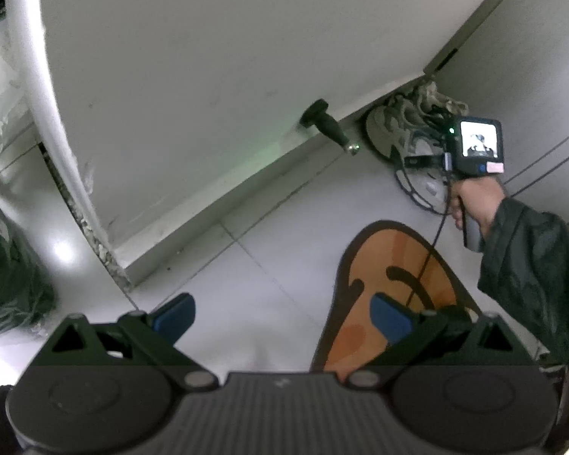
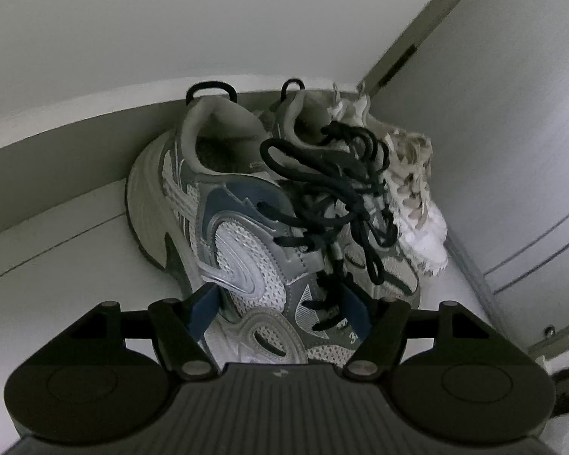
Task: Organize scattered shoes
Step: 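Push the grey sneakers snug against the white sneakers with the right tool, then move the right tool back over the mat to the dark grey clogs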
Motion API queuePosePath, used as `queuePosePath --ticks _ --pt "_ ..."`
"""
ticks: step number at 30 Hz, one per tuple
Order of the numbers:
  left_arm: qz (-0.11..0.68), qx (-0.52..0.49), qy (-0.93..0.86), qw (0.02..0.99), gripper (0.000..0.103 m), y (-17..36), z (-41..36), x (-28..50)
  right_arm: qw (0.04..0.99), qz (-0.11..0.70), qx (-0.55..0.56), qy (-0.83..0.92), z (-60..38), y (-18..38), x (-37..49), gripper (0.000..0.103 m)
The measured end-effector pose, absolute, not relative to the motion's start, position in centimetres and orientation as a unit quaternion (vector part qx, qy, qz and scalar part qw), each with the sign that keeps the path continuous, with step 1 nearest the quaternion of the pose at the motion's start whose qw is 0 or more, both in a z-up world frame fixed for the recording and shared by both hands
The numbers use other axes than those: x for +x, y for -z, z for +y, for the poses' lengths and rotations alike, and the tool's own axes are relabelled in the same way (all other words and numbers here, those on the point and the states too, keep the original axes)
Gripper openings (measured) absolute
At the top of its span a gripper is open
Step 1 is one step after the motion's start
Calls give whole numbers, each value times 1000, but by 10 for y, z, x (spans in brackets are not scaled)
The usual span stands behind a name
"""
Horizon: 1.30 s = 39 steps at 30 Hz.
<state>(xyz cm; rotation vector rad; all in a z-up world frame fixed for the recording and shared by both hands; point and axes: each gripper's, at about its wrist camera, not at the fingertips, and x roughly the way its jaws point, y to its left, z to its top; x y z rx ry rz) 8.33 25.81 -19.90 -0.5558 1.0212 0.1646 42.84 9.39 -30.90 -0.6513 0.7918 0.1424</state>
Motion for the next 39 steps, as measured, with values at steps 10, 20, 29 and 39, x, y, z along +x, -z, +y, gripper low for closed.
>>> queuePosePath --ticks 10,20,29,39 --pt "475 -224 -80 848 100 190 263 81 897 388 -208 -50 91 261 411 72" --pt "462 -213 -7 861 100 195 242 77 909 379 -170 -35 64 206 361 69" --pt "427 -240 38 871 100 188 242 57 893 400 -202 -41 48 163 288 69" --pt "397 -270 48 876 100 185 249 42 848 477 -228 -49 35 134 231 65"
